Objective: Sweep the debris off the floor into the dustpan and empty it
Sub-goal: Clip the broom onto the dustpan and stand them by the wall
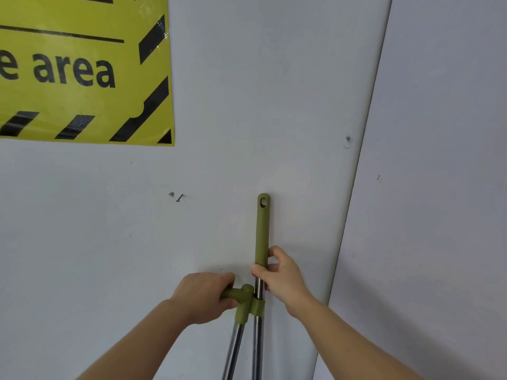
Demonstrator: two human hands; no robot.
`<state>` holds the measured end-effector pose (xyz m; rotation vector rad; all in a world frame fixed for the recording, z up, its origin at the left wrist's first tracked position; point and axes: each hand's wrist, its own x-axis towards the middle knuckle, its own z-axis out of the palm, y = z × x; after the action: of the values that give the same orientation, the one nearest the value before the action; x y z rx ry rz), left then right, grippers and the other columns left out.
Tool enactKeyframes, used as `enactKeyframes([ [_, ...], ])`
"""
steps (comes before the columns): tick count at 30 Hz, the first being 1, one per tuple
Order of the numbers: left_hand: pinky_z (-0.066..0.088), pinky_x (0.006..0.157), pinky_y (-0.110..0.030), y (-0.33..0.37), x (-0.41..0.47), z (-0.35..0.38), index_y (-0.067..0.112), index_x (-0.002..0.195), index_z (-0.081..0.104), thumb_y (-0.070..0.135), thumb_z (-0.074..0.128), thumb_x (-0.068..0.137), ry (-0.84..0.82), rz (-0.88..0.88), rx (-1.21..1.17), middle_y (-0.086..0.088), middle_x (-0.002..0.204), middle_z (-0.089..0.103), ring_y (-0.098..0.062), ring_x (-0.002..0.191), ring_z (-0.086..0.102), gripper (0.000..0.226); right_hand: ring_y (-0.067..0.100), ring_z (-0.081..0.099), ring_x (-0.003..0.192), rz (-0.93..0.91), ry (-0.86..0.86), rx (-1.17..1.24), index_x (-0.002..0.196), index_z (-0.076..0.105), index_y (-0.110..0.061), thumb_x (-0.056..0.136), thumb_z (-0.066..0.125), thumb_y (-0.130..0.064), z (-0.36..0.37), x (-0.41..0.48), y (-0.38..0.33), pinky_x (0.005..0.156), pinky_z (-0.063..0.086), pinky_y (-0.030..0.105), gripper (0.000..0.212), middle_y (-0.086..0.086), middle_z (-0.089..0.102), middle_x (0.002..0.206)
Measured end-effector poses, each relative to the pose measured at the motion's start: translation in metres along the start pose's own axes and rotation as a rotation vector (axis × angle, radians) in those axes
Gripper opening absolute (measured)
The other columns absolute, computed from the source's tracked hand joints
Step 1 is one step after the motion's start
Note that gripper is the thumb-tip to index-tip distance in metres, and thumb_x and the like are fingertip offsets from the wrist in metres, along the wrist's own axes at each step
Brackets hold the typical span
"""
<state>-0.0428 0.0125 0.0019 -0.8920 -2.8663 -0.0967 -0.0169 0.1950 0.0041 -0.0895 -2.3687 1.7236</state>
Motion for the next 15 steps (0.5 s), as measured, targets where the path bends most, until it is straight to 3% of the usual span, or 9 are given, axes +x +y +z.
enactKeyframes([
  [6, 0.034, 0.06, -0.026, 0.003, -0.002, 0.002, 0.024, 0.097, 0.051, 0.052, 0.05, 0.089, 0.011, -0.014, -0.005, 0.01, 0.078, 0.052, -0.016, 0.075, 0.051, 0.029, 0.014, 0.068, 0.087, 0.011, 0.008, -0.004, 0.1, 0.057, -0.026, 0.086, 0.069, -0.028, 0.001, -0.005, 0.0, 0.084, 0.057, 0.035, 0.018, 0.0, 0.071, 0.093],
  [12, 0.038, 0.067, -0.026, 0.008, -0.004, -0.001, 0.024, 0.091, 0.052, 0.053, 0.052, 0.088, 0.004, -0.041, 0.026, 0.009, 0.083, 0.054, -0.016, 0.077, 0.051, 0.029, 0.01, 0.064, 0.084, 0.017, 0.024, -0.015, 0.104, 0.056, -0.025, 0.088, 0.067, -0.027, 0.001, -0.01, -0.006, 0.078, 0.055, 0.026, 0.019, -0.003, 0.068, 0.095],
  [15, 0.041, 0.071, -0.026, 0.01, -0.003, -0.003, 0.023, 0.1, 0.058, 0.057, 0.054, 0.085, 0.007, -0.042, 0.046, 0.007, 0.093, 0.06, -0.016, 0.085, 0.056, 0.037, 0.008, 0.062, 0.087, 0.03, 0.036, -0.058, 0.108, 0.055, -0.024, 0.089, 0.066, -0.029, 0.002, -0.013, -0.008, 0.074, 0.052, 0.021, 0.022, -0.005, 0.065, 0.099],
])
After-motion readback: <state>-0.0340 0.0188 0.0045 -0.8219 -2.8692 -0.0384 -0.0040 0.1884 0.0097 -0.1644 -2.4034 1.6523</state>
